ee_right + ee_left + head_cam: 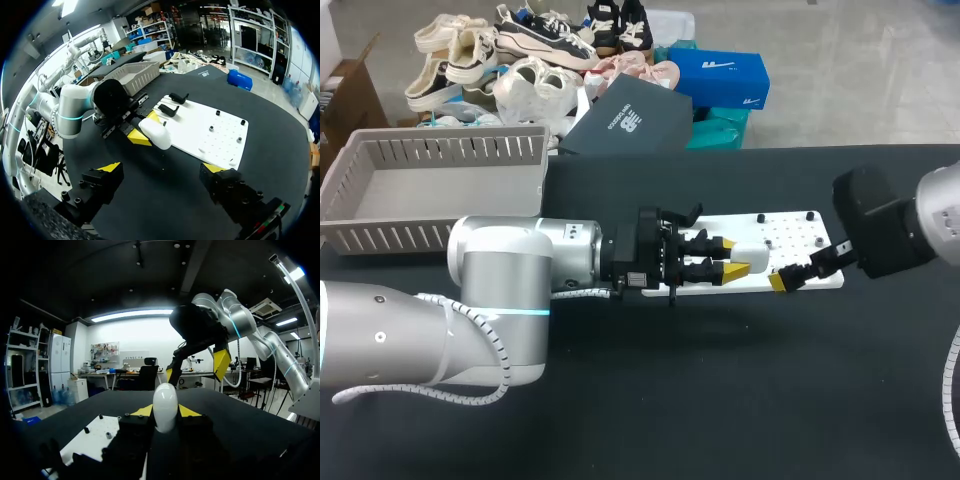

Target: Pick up each earbud case from the left stands, insert the matching earbuds, close the lid, and place the case in the box.

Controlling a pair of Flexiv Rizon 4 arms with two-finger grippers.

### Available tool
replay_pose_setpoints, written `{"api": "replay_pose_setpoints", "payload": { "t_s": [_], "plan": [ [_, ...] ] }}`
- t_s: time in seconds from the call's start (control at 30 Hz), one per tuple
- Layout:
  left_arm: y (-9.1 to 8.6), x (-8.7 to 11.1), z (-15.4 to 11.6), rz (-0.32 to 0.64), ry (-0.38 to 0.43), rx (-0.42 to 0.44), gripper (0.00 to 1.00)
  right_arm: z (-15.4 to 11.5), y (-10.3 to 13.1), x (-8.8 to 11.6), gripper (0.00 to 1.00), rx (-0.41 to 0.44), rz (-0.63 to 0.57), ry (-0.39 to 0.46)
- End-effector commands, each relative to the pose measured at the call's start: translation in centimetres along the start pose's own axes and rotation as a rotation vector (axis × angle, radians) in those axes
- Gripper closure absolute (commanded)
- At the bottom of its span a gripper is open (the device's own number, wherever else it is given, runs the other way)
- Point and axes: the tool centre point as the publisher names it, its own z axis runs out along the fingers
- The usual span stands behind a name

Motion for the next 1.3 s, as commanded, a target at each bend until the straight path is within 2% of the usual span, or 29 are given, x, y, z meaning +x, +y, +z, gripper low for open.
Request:
{"api": "replay_pose_setpoints", "payload": {
  "t_s": [0.03,0.7,1.3],
  "plan": [
    [0.2,0.1,0.0,0.000,-0.002,0.006,1.00,0.2,0.5,0.1,0.00,0.125,-0.001,0.000],
    [0.2,0.1,0.0,0.000,-0.002,0.006,1.00,1.4,0.7,-0.9,0.00,0.120,-0.014,0.006],
    [0.2,0.1,0.0,0.000,-0.002,0.006,1.00,3.1,-0.8,-1.5,0.00,0.155,0.029,0.026]
  ]
}}
